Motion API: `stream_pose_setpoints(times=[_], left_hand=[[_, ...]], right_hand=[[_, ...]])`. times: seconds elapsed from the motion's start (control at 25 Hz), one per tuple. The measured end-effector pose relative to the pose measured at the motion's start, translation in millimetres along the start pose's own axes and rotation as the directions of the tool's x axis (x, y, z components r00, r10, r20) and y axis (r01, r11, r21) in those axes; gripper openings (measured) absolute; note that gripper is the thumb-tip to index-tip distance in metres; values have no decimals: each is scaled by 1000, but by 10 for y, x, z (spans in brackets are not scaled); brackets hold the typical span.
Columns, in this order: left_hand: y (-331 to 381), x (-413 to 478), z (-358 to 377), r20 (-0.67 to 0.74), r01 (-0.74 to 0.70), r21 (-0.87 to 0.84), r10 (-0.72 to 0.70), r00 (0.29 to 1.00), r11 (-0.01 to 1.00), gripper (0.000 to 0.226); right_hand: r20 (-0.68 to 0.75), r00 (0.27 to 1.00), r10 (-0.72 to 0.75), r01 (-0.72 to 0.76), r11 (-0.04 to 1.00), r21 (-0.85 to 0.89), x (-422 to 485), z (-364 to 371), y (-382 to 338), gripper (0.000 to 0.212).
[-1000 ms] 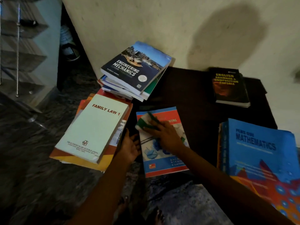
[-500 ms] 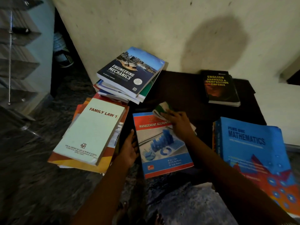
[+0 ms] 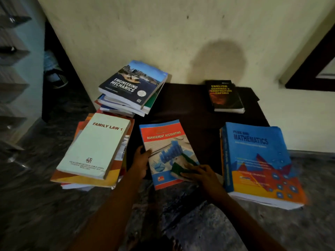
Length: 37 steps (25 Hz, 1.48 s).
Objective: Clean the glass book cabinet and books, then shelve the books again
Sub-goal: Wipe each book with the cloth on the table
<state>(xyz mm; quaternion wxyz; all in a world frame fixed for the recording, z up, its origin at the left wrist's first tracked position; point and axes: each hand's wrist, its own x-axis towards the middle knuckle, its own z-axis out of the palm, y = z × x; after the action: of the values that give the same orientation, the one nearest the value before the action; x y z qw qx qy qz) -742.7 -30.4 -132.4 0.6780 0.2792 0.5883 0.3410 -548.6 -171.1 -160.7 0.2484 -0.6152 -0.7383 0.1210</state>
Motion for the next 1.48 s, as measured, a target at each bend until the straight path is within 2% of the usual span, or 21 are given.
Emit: stream_pose_setpoints(times=[0.12, 0.2, 0.28, 0.32, 0.4, 0.44, 0.48, 0.6, 0.64, 0.68, 0.8, 0.92, 1.0, 1.04, 1.08, 1.12, 1.16, 1.24, 1.28, 1.36, 1.48], left_hand=[[135, -168, 132, -79, -189, 145, 202, 976, 971, 41], [320, -362, 224, -49, -342, 187, 356, 933, 921, 30], [586, -648, 299, 17, -521, 261, 536, 844, 813, 28], [723, -803, 325, 40, -605, 324, 629, 777, 727, 29], [964, -1055, 349, 50, -697, 551, 815, 577, 459, 32], [1054, -1137, 368, 73, -692, 645, 875, 479, 325, 33], [1101, -1140, 399, 123, -654, 725, 894, 430, 215, 34], [970, -949, 540, 278, -420, 907, 801, 530, -37, 40], [832, -851, 597, 334, -381, 915, 776, 535, -131, 36], [677, -763, 665, 396, -406, 894, 762, 512, -191, 30], [89, -631, 842, 579, -486, 811, 571, 582, -327, 20], [-543, -509, 905, 630, -548, 777, 389, 673, -310, 30], [-636, -431, 799, 662, -608, 746, 408, 629, -272, 34], [-597, -382, 713, 665, -625, 732, 483, 570, -270, 32], [-511, -313, 608, 629, -616, 754, 518, 580, -226, 36], [-415, -206, 494, 554, -544, 814, 556, 619, -205, 45], [-282, -85, 376, 439, -442, 887, 553, 709, -137, 56], [-68, 103, 95, 218, -276, 957, 416, 883, 84, 76], [-47, 190, -28, 163, -228, 963, 366, 916, 141, 80], [-50, 267, -153, 165, -210, 972, 334, 928, 104, 83], [-76, 279, -217, 170, -240, 954, 337, 926, 179, 92]], right_hand=[[-55, 983, 176, -167, 976, 143, 39, -239, -131, 34], [-125, 972, 198, -155, 944, 292, 123, -510, -204, 36], [-204, 966, 162, -94, 947, 306, 226, -785, -223, 47], [-249, 959, 136, -65, 960, 273, 276, -912, -239, 54], [-292, 942, 169, -87, 958, 275, 315, -1076, -278, 59], [-316, 934, 168, -76, 956, 282, 334, -1127, -302, 59], [-330, 931, 158, -62, 957, 282, 341, -1157, -320, 58], [-326, 917, 231, -117, 936, 333, 376, -1203, -355, 56], [-319, 911, 261, -143, 927, 347, 374, -1206, -349, 56], [-311, 904, 294, -173, 915, 364, 355, -1194, -334, 55], [-287, 891, 351, -235, 899, 370, 292, -1197, -318, 51], [-260, 880, 398, -292, 884, 366, 207, -1188, -263, 48], [-258, 885, 387, -287, 891, 352, 165, -1154, -241, 48], [-259, 890, 374, -270, 893, 361, 154, -1121, -240, 51], [-257, 899, 356, -245, 892, 380, 158, -1078, -251, 53], [-243, 909, 338, -223, 889, 400, 176, -1030, -274, 52], [-231, 919, 321, -203, 884, 421, 210, -977, -300, 50], [-234, 932, 275, -140, 872, 468, 342, -869, -356, 44], [-232, 937, 263, -125, 868, 481, 435, -807, -357, 41], [-256, 930, 264, -137, 895, 425, 656, -630, -265, 41], [-261, 894, 364, -279, 908, 312, 1006, -416, -80, 58]])
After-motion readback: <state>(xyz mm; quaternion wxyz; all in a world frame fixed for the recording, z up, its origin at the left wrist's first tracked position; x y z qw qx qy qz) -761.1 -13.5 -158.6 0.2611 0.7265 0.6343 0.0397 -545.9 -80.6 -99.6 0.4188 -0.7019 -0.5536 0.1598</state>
